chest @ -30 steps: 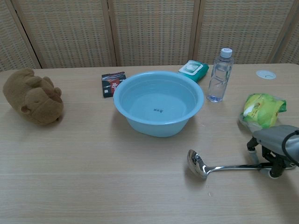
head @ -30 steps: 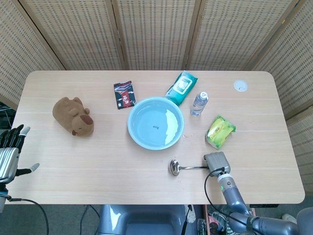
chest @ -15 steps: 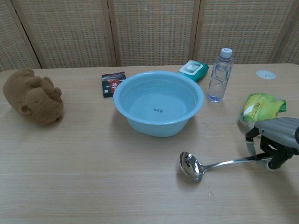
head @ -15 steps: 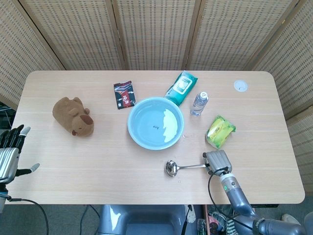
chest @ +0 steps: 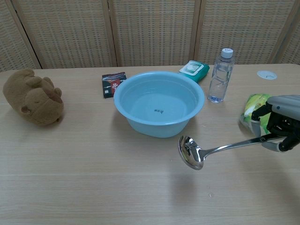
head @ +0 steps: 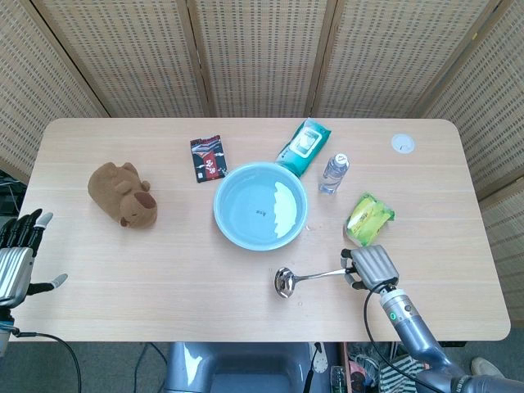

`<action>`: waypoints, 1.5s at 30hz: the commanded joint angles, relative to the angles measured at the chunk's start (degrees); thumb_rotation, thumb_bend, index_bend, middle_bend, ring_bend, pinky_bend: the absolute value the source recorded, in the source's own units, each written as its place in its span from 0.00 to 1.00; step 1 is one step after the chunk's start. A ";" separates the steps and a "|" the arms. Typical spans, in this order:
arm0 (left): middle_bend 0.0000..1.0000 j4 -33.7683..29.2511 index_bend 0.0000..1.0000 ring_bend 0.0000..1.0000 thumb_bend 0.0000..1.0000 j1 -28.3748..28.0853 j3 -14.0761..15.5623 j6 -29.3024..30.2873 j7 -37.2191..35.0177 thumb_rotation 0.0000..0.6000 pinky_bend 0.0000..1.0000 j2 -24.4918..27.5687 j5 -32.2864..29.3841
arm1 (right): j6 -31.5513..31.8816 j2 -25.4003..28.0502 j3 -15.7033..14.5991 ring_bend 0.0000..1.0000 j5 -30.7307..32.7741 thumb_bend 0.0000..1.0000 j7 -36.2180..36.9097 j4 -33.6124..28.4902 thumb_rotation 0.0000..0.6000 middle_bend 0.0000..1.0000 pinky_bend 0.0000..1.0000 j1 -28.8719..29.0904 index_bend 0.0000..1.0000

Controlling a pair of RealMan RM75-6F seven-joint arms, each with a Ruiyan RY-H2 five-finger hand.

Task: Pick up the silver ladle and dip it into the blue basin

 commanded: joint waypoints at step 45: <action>0.00 2.82 0.00 0.00 0.00 -3.06 -1.75 -6.71 -2.55 1.00 0.00 0.44 -7.01 | 9.91 -18.16 12.87 0.87 46.16 0.83 -46.70 21.29 1.00 0.90 1.00 39.99 0.67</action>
